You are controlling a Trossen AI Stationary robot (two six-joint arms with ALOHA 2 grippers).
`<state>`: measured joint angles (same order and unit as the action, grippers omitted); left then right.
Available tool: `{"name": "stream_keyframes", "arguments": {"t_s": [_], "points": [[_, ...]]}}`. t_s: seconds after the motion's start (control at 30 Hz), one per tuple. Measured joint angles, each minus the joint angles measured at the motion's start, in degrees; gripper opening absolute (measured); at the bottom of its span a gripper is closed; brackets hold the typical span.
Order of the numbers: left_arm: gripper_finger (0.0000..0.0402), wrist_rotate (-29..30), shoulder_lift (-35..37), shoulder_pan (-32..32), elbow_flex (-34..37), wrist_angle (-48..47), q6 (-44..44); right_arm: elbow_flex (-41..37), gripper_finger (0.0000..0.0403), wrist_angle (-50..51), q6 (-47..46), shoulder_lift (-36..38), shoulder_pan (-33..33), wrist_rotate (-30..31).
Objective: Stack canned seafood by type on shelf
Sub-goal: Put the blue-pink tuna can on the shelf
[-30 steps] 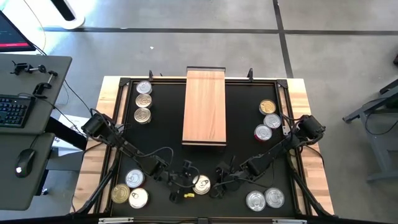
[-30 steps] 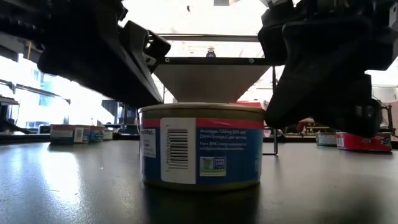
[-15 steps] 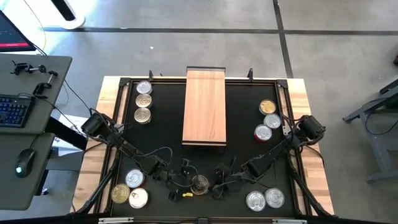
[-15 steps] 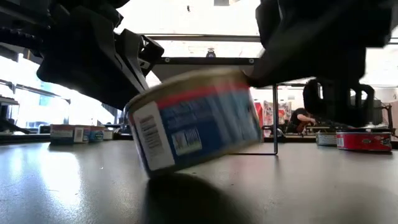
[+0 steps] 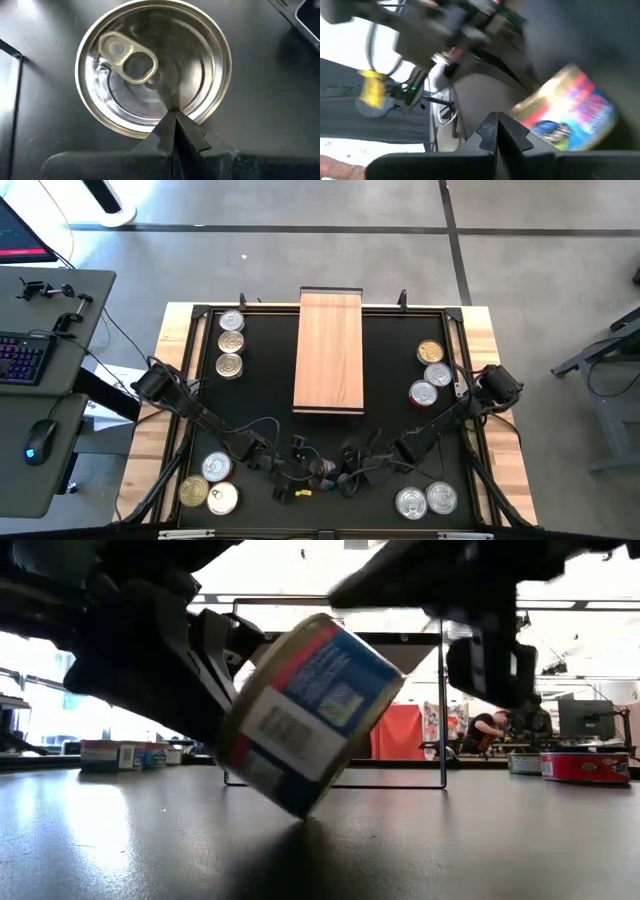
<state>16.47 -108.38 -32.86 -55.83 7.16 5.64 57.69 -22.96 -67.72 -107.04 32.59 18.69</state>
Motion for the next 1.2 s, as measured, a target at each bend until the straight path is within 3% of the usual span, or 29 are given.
{"name": "stream_keyframes", "arguments": {"t_s": [0.43, 0.53, 0.83, 1.0, 1.2], "points": [[0.0, 0.4, -5.7, -0.6, -0.1, 5.6, 9.1, 9.8, 0.0, 8.8, 12.2, 0.2, -0.4, -2.8], [0.0, 1.1, -6.0, -0.9, 0.0, 8.4, 9.3, 12.5, 0.0, 15.9, 11.6, 0.5, 0.5, -2.5], [0.0, 2.2, -5.8, -0.4, 0.0, 14.9, 8.5, 26.4, 0.0, 50.9, 9.8, 0.5, 2.7, -2.3], [0.0, 2.2, -5.8, 1.4, 0.0, 18.7, 5.3, 29.2, 0.0, 59.0, 8.7, 0.5, 3.5, 0.2], [0.0, 1.2, -5.8, 3.0, -0.4, 20.1, 7.2, 29.2, 0.0, 60.3, 8.0, 0.5, 4.2, 0.5]]}}
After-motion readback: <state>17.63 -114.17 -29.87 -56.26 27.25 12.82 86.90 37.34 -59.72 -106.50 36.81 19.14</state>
